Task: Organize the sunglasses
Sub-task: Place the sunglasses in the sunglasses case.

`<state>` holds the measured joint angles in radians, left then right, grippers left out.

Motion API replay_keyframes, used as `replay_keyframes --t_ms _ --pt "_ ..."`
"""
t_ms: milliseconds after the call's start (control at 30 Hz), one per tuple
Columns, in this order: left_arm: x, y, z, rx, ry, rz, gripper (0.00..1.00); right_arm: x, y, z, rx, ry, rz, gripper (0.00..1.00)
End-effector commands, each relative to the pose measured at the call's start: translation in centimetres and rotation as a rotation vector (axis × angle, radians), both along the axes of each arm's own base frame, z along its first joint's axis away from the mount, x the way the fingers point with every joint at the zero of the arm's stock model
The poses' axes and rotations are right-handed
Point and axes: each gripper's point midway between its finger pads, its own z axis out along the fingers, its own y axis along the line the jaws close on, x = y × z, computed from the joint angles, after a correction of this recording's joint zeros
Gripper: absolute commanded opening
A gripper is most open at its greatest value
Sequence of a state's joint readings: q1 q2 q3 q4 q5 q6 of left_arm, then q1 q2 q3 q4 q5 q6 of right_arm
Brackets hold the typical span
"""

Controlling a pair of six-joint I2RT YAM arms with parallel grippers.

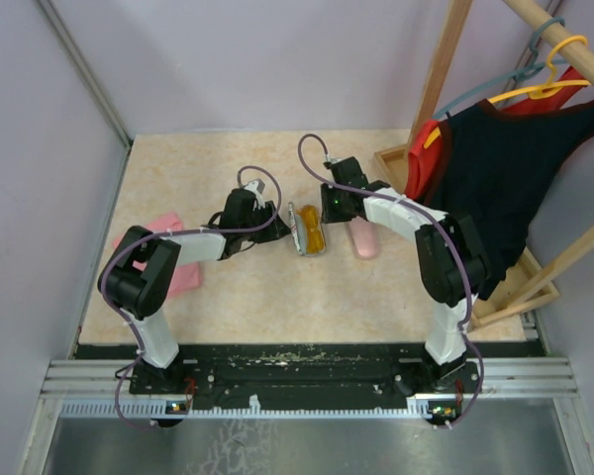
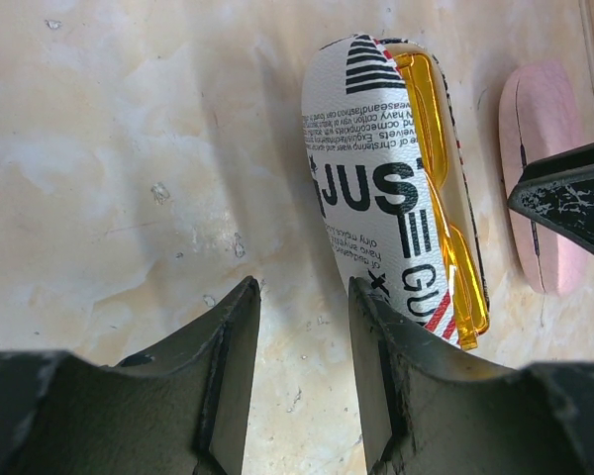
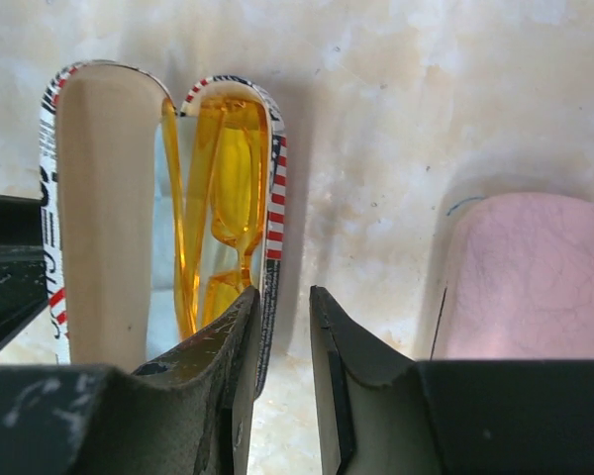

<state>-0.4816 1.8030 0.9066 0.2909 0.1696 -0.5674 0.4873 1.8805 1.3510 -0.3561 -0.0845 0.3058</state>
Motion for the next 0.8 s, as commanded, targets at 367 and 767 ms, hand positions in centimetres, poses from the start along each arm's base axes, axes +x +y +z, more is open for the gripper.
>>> replay_keyframes --t_ms 367,767 --pt "0.7 -0.7 0.7 -0.009 -0.020 -0.024 0.47 1.2 1.3 1.5 0.045 -0.046 0.072 0.27" --pt "0.6 -0.7 0.5 -0.009 -0.018 -0.025 0.47 1.3 1.2 -0.9 0.011 -0.004 0.073 0.27"
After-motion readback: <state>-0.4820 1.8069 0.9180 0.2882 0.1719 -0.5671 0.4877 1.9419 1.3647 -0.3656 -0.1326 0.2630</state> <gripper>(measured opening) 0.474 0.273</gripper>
